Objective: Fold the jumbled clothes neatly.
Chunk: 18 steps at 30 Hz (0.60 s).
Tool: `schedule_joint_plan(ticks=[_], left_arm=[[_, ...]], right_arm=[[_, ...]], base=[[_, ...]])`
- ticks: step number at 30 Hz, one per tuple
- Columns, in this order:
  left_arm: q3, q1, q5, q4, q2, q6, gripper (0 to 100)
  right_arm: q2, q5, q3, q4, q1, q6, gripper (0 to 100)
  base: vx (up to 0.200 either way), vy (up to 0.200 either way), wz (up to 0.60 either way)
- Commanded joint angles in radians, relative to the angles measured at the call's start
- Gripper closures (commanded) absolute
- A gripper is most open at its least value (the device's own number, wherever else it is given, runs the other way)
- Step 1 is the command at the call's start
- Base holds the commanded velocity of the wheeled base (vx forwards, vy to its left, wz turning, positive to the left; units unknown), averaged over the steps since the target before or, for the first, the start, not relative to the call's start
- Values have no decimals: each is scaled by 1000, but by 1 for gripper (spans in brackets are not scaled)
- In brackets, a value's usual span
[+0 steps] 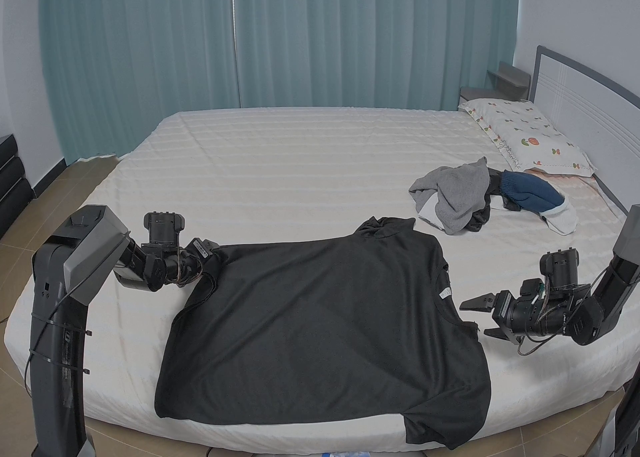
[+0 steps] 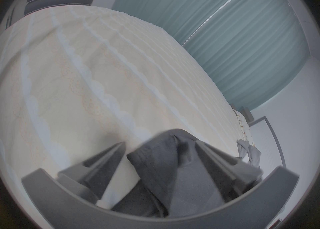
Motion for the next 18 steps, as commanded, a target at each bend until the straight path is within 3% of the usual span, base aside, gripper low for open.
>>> schedule_joint_plan(ticks=[1, 3, 18], left_arm=[[-9, 1, 9, -5, 7, -19, 100], [-13, 5, 9, -8, 4, -53, 100], [-129, 53, 65, -77, 67, -59, 100]], right_arm=[[3, 0, 1, -1, 1, 0, 0], [3, 0, 1, -1, -1, 0, 0], [-5, 0, -7, -2, -4, 0, 0]], base=[[0, 0, 0], [0, 0, 0], [0, 0, 0]])
